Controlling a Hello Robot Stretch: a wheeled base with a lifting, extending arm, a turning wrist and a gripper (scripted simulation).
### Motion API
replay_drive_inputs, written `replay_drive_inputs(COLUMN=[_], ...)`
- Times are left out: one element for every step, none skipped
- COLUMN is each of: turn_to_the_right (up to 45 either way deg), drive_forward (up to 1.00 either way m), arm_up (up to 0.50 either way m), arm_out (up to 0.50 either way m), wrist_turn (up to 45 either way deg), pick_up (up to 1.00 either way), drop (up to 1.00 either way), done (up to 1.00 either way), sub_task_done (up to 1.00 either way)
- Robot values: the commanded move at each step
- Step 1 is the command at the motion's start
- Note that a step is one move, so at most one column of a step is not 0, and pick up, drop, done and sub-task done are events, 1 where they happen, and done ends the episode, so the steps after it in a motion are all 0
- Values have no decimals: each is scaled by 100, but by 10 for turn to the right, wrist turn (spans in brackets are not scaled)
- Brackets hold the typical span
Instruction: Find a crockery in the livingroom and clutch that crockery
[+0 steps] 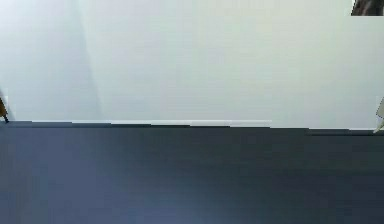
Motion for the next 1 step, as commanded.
replay_drive_inputs(turn_to_the_right=[-360], drive_forward=[0], arm_up=[0], arm_out=[0], wrist_turn=[0], pick_up=[0], drop=[0], done=[0], sub_task_done=[0])
